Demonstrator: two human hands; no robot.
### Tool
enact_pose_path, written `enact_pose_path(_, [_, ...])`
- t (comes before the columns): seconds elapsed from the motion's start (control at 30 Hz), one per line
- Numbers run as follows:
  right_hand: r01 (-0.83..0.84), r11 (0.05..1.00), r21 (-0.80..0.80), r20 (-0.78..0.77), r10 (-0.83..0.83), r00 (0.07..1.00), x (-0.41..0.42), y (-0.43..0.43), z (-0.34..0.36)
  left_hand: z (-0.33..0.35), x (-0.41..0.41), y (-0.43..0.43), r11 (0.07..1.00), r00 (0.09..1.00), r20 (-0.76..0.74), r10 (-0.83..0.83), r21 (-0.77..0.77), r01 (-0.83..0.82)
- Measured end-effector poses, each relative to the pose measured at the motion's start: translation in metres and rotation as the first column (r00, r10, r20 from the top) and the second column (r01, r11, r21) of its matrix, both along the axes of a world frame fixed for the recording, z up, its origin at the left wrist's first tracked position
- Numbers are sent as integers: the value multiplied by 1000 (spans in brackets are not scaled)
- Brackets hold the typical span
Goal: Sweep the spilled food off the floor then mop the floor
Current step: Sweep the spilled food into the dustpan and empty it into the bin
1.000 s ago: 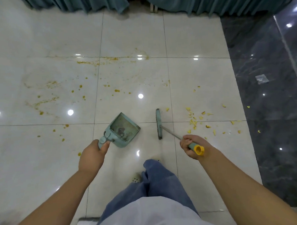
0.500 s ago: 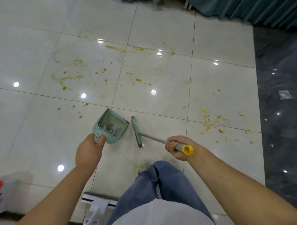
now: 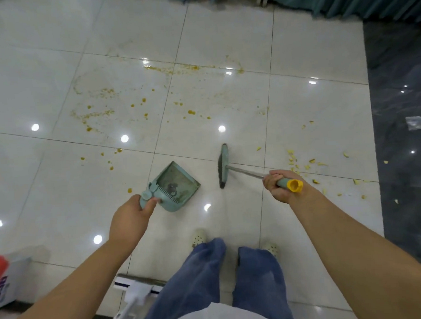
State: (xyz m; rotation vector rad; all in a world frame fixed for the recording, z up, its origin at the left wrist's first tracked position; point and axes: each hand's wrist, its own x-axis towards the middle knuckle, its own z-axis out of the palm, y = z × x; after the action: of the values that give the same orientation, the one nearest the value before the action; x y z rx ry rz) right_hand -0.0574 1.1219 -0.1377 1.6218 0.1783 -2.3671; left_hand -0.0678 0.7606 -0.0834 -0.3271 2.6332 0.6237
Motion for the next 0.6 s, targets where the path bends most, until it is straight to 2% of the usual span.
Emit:
enact_pose_path(0.17, [200,980,-11,-10,-200,980,20,101,3,-3,8,89,995,995,-3,-100,-27,100])
enact_pose_path(0.47, [481,876,-25,22,-481,876,100,286,-14,-16,30,260,973,974,2,-227,-40,227])
enact_pose_path(0.6, [396,917,49,29,-398,917,150,356,-19,-16,43,317,958,959,-2,-284,-36,284])
